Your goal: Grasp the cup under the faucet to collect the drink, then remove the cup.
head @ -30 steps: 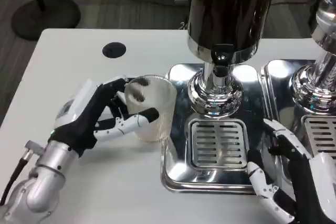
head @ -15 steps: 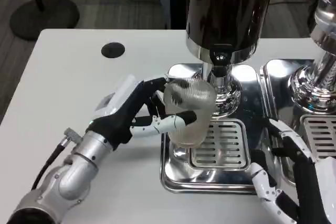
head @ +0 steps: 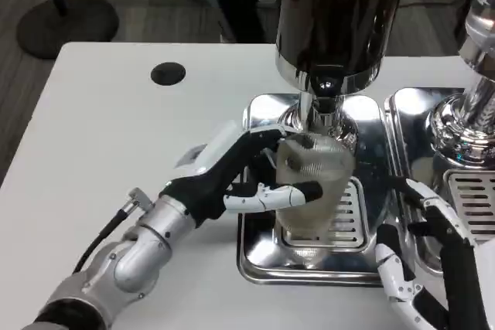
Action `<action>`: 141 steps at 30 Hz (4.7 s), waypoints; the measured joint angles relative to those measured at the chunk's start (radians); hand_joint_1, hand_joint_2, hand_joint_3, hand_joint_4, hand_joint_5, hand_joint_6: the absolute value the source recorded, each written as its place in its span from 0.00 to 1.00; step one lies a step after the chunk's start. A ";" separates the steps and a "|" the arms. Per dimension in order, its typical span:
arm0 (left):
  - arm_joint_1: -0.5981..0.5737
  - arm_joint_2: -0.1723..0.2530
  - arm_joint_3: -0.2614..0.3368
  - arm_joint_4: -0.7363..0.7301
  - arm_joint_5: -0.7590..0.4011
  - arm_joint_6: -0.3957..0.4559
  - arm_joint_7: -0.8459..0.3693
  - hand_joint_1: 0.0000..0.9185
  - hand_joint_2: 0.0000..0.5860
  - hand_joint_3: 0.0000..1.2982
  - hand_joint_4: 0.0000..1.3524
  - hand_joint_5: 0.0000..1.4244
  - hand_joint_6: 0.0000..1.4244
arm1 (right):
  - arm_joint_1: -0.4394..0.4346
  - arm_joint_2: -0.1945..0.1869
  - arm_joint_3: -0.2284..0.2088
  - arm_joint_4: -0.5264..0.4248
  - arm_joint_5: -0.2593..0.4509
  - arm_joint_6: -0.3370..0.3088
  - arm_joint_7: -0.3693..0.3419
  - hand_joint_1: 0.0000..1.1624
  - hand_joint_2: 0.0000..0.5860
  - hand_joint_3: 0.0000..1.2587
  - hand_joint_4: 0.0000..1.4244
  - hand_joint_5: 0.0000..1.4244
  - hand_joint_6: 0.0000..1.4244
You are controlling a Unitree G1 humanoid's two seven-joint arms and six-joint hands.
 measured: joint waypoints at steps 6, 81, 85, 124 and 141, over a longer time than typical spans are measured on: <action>-0.017 0.002 -0.032 -0.002 0.028 0.000 -0.001 0.19 0.22 0.19 0.20 0.30 0.30 | -0.002 0.001 -0.001 -0.001 0.003 0.000 0.000 0.36 0.74 0.23 0.15 0.17 0.29; -0.013 0.181 0.178 -0.550 -0.625 0.169 -0.971 0.00 0.09 0.16 0.11 0.15 0.15 | -0.049 -0.054 -0.007 -0.022 -0.095 0.183 0.041 0.32 0.92 0.21 0.09 0.07 0.14; -0.014 0.180 0.179 -0.560 -0.631 0.170 -0.993 0.00 0.09 0.16 0.11 0.15 0.14 | -0.052 -0.061 -0.007 -0.011 -0.087 0.176 0.041 0.32 0.92 0.21 0.09 0.07 0.14; 0.012 0.241 0.197 -0.665 -0.579 0.075 -1.057 0.00 0.11 0.16 0.13 0.16 0.15 | -0.086 -0.044 0.001 0.037 -0.043 0.159 0.039 0.33 0.90 0.20 0.09 0.07 0.14; 0.022 0.293 0.150 -0.699 -0.420 -0.036 -0.871 0.00 0.08 0.12 0.08 0.11 0.11 | -0.079 -0.044 -0.007 0.037 0.003 0.155 0.046 0.31 0.68 0.16 0.08 0.08 0.14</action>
